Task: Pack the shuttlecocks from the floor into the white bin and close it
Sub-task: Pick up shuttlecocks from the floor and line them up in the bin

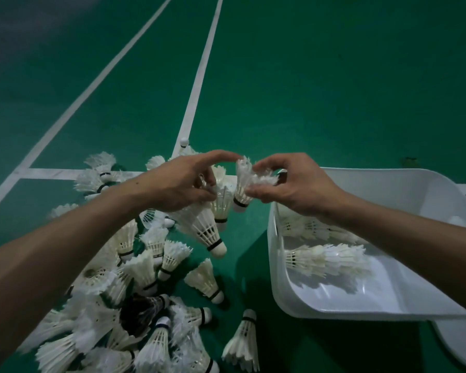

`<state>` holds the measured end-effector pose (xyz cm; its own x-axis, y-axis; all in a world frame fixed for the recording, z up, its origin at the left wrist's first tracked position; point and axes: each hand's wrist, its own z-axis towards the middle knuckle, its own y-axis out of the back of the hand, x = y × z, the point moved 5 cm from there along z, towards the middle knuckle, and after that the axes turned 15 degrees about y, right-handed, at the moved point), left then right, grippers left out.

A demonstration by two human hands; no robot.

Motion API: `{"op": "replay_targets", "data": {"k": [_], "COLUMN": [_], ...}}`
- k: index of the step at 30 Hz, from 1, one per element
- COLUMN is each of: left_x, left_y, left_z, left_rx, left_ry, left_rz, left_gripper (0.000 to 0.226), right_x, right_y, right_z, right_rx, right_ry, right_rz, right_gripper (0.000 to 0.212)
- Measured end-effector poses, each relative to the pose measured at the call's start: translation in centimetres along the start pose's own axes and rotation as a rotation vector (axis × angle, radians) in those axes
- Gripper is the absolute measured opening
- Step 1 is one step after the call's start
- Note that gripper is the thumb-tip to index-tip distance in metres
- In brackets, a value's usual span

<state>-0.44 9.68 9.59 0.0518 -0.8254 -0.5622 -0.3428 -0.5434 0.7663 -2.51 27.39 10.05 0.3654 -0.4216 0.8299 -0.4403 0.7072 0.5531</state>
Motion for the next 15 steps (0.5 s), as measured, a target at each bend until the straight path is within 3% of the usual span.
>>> {"op": "replay_targets", "data": {"k": [8, 15], "left_x": [-6.0, -11.7], "left_y": [2.1, -1.0], "left_z": [0.7, 2.6], "left_rx": [-0.087, -0.013], "left_ry": [-0.097, -0.174], "left_rz": [-0.152, -0.202], "left_gripper": [0.071, 0.069], "right_x": [-1.3, -5.2], "right_y": [5.7, 11.5], "right_z": [-2.4, -7.4], "right_rx": [-0.203, -0.336], "right_ry": [0.019, -0.036], "right_rz": [-0.049, -0.043], "right_gripper": [0.047, 0.065]}}
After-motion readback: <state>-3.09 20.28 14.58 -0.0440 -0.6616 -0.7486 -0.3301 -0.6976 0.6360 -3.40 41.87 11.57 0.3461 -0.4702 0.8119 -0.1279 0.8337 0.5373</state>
